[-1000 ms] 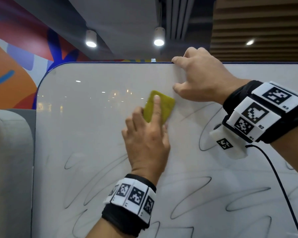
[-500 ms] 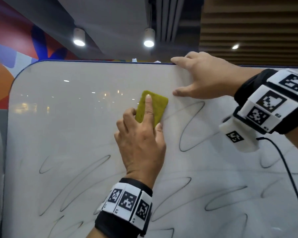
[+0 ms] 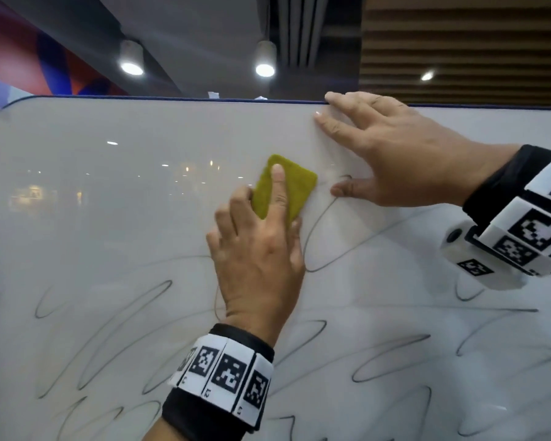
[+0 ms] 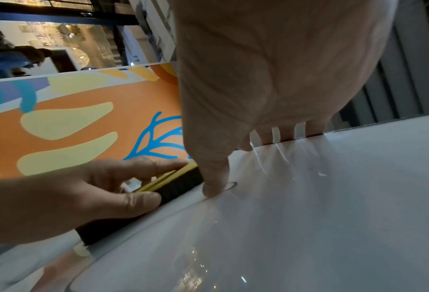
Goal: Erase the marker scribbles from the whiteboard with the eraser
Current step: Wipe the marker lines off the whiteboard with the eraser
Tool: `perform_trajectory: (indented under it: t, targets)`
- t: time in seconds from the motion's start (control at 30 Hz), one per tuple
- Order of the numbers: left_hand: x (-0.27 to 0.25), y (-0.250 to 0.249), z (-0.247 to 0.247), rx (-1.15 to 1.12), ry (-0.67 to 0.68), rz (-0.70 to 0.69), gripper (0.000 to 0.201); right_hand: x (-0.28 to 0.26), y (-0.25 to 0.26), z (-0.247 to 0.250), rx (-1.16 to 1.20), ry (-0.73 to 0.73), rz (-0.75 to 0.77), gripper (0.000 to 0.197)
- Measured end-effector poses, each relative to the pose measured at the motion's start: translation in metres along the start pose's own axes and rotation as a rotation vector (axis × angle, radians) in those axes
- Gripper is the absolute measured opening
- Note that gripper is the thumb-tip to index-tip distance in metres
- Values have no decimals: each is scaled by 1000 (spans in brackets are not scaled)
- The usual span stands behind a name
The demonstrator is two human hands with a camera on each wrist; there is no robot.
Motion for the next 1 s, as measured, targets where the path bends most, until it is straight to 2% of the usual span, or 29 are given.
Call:
perform_trajectory:
  t: [0.07, 0.1, 0.2, 0.23, 0.33, 0.37, 0.4, 0.43, 0.5, 0.53, 0.57, 0.67, 0.7, 0.73, 0.8, 0.83, 0.93, 0.97, 1.0]
  targets:
    - [0, 6, 0, 29, -5, -75, 65, -3, 2, 0, -6, -2, 10, 97]
    - [4, 17, 3, 24, -25, -34, 65, -4, 2, 0, -4, -2, 10, 97]
    - [12, 47, 11, -48, -78, 205, 65, -5, 3, 1, 6, 0, 5, 97]
    - [12, 42, 12, -47, -75, 181, 65, -5, 3, 1, 9, 0, 0, 97]
    - [-9, -5, 2, 27, -4, -191, 64, -4, 5, 1, 27, -11, -3, 97]
    - [-14, -9, 1, 38, 8, -259, 62, -4, 5, 1, 31, -14, -5, 98]
    - [-14, -2, 1, 46, 8, -264, 61, -5, 5, 1, 35, -14, -10, 97]
    - [-9, 12, 3, 53, -5, -206, 61, -4, 5, 1, 41, -14, -13, 97]
    - [1, 45, 11, 29, -47, -2, 62, -4, 9, 2, 42, -23, -9, 96]
    - [5, 56, 16, 13, -70, 60, 62, -4, 12, 3, 34, -29, -6, 97]
    - [6, 60, 17, 11, -70, 65, 63, -3, 17, 3, 28, -33, -2, 99]
    - [-2, 50, 15, 80, -31, -172, 62, 3, 35, 1, 10, -30, 26, 102]
    - [-4, 54, 15, 96, -22, -212, 61, 5, 43, 0, -2, -32, 42, 103]
    - [-4, 62, 17, 103, -22, -189, 61, 6, 50, -1, -12, -32, 57, 104]
    - [-2, 83, 23, 77, -49, -48, 63, 9, 65, -4, -22, -12, 75, 107]
    - [-4, 86, 24, 65, -60, -31, 63, 10, 70, -6, -20, -6, 77, 107]
    - [-17, 76, 21, 104, -32, -270, 59, 15, 81, -5, -17, -35, 78, 108]
    - [-18, 79, 21, 111, -25, -311, 58, 16, 81, -4, -17, -38, 71, 109]
    - [-15, 88, 23, 111, -26, -280, 58, 17, 80, -5, -15, -33, 64, 109]
Point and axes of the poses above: each hand's wrist, its own x-axis towards the middle knuckle, its own z-axis out of the back of the hand, y = z × x, the point moved 6 cm from there along x, towards the middle knuckle, and after that the axes turned 4 degrees about -z, right-handed, at the moved point
